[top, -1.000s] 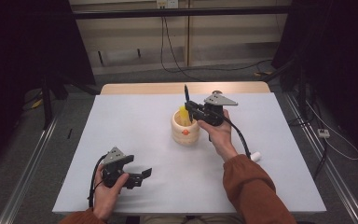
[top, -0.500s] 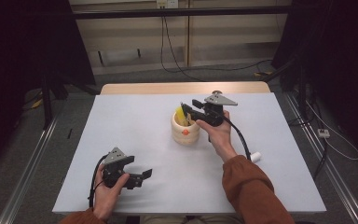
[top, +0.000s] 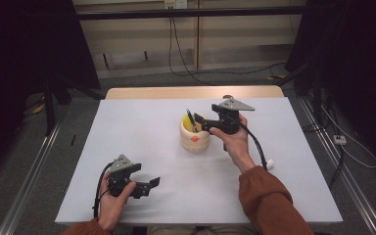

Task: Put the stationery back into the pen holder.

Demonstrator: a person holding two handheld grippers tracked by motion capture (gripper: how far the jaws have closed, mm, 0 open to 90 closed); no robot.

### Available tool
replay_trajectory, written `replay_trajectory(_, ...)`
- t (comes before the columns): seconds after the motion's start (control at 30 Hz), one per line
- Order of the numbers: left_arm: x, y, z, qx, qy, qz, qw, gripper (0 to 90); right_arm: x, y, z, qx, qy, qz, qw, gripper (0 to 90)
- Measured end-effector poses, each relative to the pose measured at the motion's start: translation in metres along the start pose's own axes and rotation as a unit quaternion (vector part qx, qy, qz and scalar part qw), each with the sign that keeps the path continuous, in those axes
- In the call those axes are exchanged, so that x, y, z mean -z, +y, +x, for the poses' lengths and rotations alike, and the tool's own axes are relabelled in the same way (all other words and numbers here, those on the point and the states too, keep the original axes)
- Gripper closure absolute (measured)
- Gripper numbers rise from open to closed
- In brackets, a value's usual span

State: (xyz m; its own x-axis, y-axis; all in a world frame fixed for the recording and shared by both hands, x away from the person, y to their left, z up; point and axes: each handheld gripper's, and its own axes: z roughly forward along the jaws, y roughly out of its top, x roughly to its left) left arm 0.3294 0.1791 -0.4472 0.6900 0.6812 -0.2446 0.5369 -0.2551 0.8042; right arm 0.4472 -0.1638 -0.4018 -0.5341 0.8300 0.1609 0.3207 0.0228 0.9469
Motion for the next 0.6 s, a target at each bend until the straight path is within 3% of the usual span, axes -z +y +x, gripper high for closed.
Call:
replay_trajectory(0.3,0.0,0.0,0.0,0.002,0.0,-0.001,1.0,6.5,0.015,-0.002,-0.005,-0.009,0.011,0.034,0.9993,7.6)
replay_trajectory(0.37,0.0,-0.001,0.001,0.003,0.0,0.001,1.0,6.5,0.021,0.001,-0.006,-0.007,0.016,0.053,0.9985,7.0)
replay_trajectory(0.5,-0.001,0.0,0.001,0.005,0.002,0.001,1.0,6.5,0.046,0.013,-0.012,0.01,-0.004,0.031,0.9994,4.4)
replay_trajectory(0.6,-0.001,0.0,0.001,0.004,0.003,0.002,1.0,6.5,0.063,0.01,-0.018,0.012,-0.016,0.027,0.9994,5.1)
